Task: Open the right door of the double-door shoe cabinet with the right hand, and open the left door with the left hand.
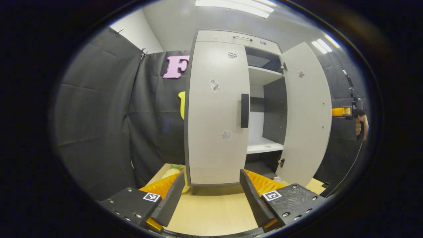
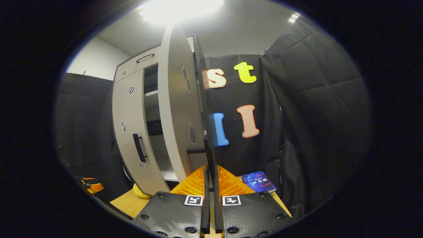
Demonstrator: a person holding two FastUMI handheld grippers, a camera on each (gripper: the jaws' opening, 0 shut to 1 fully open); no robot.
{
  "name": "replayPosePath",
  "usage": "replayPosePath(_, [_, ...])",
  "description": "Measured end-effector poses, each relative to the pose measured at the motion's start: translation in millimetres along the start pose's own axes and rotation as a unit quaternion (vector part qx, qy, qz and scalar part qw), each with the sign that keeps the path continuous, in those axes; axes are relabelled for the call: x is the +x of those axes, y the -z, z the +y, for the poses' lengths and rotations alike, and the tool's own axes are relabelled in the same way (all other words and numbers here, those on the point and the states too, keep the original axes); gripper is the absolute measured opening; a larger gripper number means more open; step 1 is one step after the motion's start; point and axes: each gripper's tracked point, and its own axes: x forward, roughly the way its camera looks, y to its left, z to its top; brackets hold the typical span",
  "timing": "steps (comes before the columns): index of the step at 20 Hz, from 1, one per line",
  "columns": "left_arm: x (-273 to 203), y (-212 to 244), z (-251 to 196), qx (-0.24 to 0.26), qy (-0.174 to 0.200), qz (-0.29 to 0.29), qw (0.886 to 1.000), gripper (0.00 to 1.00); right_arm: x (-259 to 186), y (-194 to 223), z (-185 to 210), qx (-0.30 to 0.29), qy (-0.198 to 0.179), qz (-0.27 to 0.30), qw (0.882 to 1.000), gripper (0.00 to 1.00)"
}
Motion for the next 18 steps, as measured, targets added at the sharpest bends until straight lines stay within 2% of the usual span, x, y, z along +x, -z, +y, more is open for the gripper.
replayPosePath(5, [39.8, -25.9, -14.9, -0.004, 0.031, -0.023, 0.999, 0.95, -21.1, -7.3, -38.1, -0.007, 0.062, -0.004, 0.998, 0.03])
replayPosePath(7, [55.9, -36.6, -20.5, 0.007, 0.034, -0.031, 0.999, 0.96, -24.3, -12.0, -55.7, -0.015, 0.088, -0.008, 0.996, 0.12])
replayPosePath(8, [63.0, -42.8, -26.0, 0.011, 0.036, -0.036, 0.999, 0.96, -24.6, -10.7, -69.0, -0.022, 0.107, -0.009, 0.994, 0.25])
replayPosePath(11, [86.0, -61.5, -42.6, 0.019, 0.039, -0.042, 0.998, 0.95, -24.3, -11.8, -102.8, -0.038, 0.174, -0.01, 0.984, 0.99])
replayPosePath(12, [95.4, -71.7, -50.1, 0.019, 0.042, -0.049, 0.998, 0.95, -14.2, -15.1, -111.4, -0.037, 0.184, -0.016, 0.982, 0.91])
replayPosePath(13, [104.0, -82.2, -58.8, 0.017, 0.047, -0.058, 0.997, 0.96, -10.7, -20.9, -111.6, -0.036, 0.185, -0.027, 0.982, 0.97])
replayPosePath(15, [123.9, -96.2, -75.5, 0.021, 0.049, -0.069, 0.996, 0.96, -0.8, -27.9, -118.1, -0.053, 0.186, -0.038, 0.98, 0.98])
replayPosePath(16, [134.1, -99.6, -82.3, 0.027, 0.042, -0.069, 0.996, 0.96, -2.3, -25.5, -125.2, -0.069, 0.193, -0.038, 0.978, 0.94])
replayPosePath(17, [141.6, -105.0, -87.1, 0.031, 0.035, -0.072, 0.996, 0.96, 1.3, -26.9, -132.9, -0.084, 0.2, -0.037, 0.976, 0.99])
replayPosePath(18, [148.9, -111.2, -93.5, 0.033, 0.03, -0.077, 0.996, 0.95, 8.2, -29.5, -138.4, -0.094, 0.203, -0.04, 0.974, 0.99])
